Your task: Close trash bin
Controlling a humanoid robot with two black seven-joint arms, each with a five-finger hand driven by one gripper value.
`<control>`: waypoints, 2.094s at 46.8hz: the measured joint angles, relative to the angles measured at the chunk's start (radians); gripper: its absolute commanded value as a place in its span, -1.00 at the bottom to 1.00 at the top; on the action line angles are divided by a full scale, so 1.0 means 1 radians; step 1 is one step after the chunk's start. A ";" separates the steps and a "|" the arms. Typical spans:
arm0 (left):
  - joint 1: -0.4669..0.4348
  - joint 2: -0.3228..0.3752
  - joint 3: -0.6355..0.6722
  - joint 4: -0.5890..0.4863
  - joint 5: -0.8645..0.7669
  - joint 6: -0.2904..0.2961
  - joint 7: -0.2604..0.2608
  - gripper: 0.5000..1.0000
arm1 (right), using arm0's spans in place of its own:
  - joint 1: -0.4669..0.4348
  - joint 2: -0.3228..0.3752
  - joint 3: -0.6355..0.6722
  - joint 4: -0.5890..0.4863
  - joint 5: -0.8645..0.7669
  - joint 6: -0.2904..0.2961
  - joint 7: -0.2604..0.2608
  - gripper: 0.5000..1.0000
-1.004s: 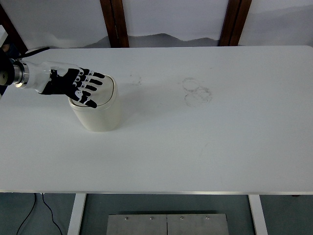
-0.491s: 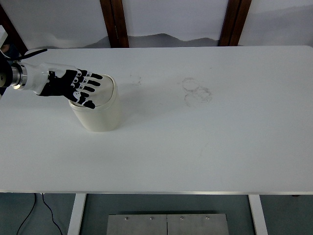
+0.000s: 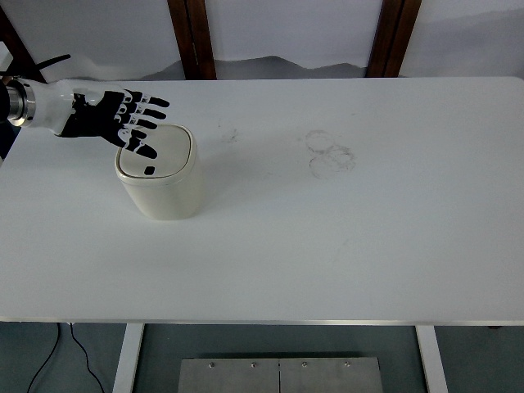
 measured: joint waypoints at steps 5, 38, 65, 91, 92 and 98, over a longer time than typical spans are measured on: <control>-0.033 0.002 -0.029 0.018 -0.012 -0.005 0.000 1.00 | 0.000 0.000 0.000 0.000 0.000 0.000 0.000 0.98; 0.071 -0.003 -0.410 0.331 -0.180 -0.023 -0.037 1.00 | -0.002 0.000 0.000 0.000 0.000 0.000 0.000 0.98; 0.520 -0.015 -0.972 0.505 -0.264 -0.025 -0.115 1.00 | -0.003 0.000 0.000 0.000 0.000 0.000 0.000 0.98; 0.879 -0.046 -1.185 0.616 -0.421 -0.089 -0.187 1.00 | -0.003 0.000 0.001 0.000 0.000 0.001 0.000 0.98; 0.888 -0.046 -1.185 0.616 -0.429 -0.092 -0.187 1.00 | -0.003 0.000 0.001 0.000 0.000 0.001 0.000 0.98; 0.940 -0.060 -1.185 0.618 -0.458 -0.095 -0.187 1.00 | -0.006 0.000 0.001 0.000 0.000 0.000 0.000 0.98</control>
